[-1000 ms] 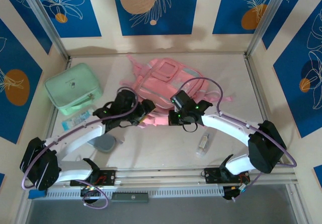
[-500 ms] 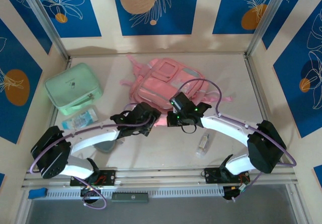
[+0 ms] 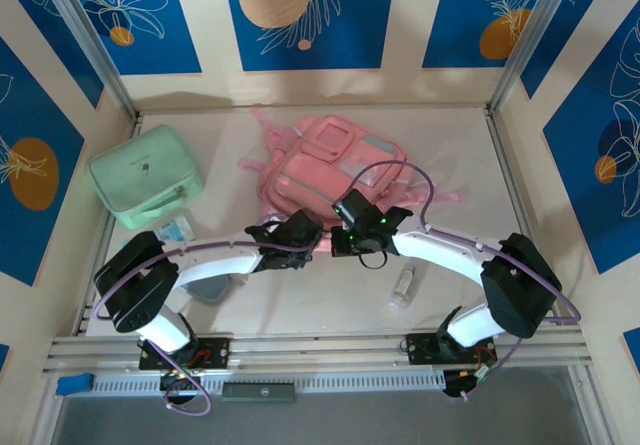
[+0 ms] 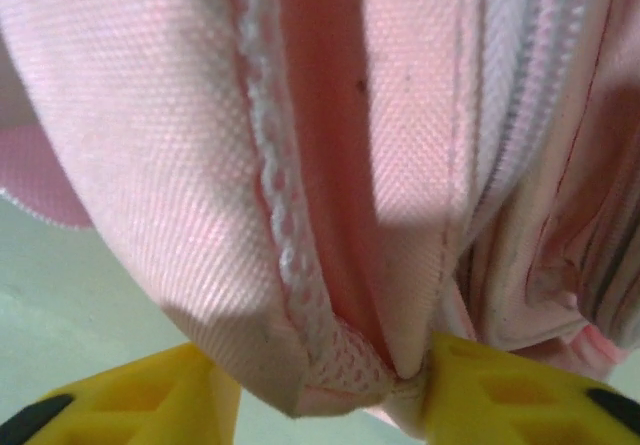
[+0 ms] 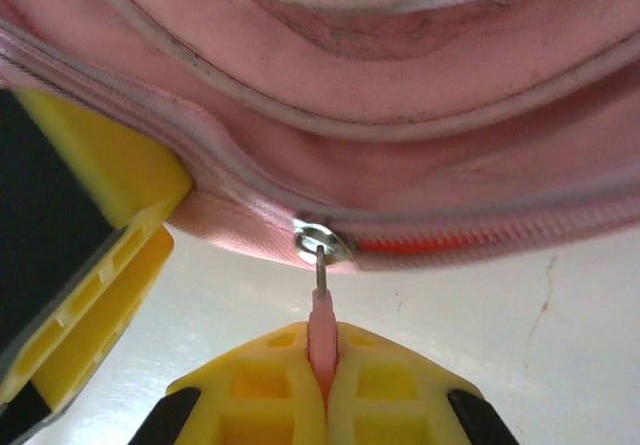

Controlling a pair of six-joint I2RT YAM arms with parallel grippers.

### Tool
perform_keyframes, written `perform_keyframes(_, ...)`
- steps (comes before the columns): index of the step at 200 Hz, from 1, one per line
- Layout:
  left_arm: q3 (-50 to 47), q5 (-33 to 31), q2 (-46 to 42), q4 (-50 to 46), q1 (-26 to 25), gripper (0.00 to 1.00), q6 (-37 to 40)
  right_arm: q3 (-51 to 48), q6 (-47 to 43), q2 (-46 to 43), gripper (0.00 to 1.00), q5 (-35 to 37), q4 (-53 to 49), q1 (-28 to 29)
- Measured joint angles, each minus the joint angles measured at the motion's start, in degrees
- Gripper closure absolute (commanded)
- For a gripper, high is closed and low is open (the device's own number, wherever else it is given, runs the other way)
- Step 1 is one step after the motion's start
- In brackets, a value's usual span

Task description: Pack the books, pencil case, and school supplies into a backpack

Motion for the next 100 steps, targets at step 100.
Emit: perform_keyframes(100, -10.4, 0.8, -9.9, 9.0, 5.3, 1.0, 8.9, 6.8, 0.8, 2.3, 1.0, 10.3, -10.7, 2.6)
